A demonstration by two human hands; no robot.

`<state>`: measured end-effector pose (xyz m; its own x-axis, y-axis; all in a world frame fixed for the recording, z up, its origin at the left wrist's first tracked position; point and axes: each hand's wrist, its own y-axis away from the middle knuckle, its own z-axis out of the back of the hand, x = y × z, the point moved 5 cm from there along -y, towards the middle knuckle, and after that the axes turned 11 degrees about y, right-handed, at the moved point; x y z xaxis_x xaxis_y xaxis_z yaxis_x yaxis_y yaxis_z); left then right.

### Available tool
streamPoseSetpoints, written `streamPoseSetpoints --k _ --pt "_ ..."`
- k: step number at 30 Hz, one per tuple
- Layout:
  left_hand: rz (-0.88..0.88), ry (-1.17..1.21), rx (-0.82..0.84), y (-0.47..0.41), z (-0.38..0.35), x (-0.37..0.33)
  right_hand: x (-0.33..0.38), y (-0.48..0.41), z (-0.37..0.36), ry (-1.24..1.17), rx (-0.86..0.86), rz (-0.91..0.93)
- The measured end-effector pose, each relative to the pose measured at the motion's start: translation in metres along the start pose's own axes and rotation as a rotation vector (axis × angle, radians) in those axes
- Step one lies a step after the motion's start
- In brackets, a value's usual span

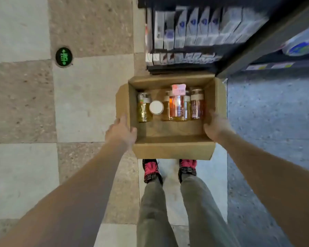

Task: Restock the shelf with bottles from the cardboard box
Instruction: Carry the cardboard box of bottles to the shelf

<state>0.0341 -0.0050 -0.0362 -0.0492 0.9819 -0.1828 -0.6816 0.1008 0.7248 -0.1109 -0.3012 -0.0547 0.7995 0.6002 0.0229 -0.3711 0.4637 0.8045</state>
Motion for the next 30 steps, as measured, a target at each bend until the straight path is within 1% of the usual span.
streamPoseSetpoints --k 3,4,7,9,11,14,16,18,23,26,28,30 --pt "-0.025 -0.061 -0.055 -0.055 -0.027 0.014 0.007 -0.045 -0.018 0.013 -0.07 -0.027" --pt "-0.035 -0.087 -0.051 -0.07 -0.033 0.016 0.012 -0.057 -0.021 0.014 -0.093 -0.039" --pt "-0.088 -0.188 -0.105 -0.116 -0.055 0.022 0.016 -0.096 -0.032 0.068 -0.236 -0.069" --pt "-0.098 -0.2 -0.147 -0.142 -0.065 0.023 0.008 -0.12 -0.039 0.146 -0.308 -0.107" --pt "-0.074 -0.156 -0.188 -0.163 -0.073 0.025 -0.005 -0.142 -0.045 0.166 -0.343 -0.164" --pt "-0.047 -0.082 -0.229 -0.183 -0.085 0.028 -0.028 -0.166 -0.058 0.088 -0.28 -0.221" --pt "-0.064 -0.082 -0.239 -0.192 -0.093 0.033 -0.036 -0.174 -0.069 0.004 -0.229 -0.205" --pt "-0.063 -0.082 -0.232 -0.198 -0.1 0.041 -0.039 -0.178 -0.078 -0.011 -0.215 -0.167" --pt "-0.085 -0.006 -0.252 -0.203 -0.115 0.055 -0.049 -0.186 -0.089 0.088 -0.246 -0.125" --pt "-0.037 0.027 -0.261 -0.202 -0.118 0.054 -0.054 -0.19 -0.092 0.098 -0.266 -0.097" --pt "-0.037 0.094 -0.278 -0.2 -0.118 0.052 -0.056 -0.19 -0.092 0.086 -0.285 -0.087" --pt "-0.071 0.182 -0.307 -0.199 -0.116 0.052 -0.056 -0.191 -0.093 0.084 -0.306 -0.092"
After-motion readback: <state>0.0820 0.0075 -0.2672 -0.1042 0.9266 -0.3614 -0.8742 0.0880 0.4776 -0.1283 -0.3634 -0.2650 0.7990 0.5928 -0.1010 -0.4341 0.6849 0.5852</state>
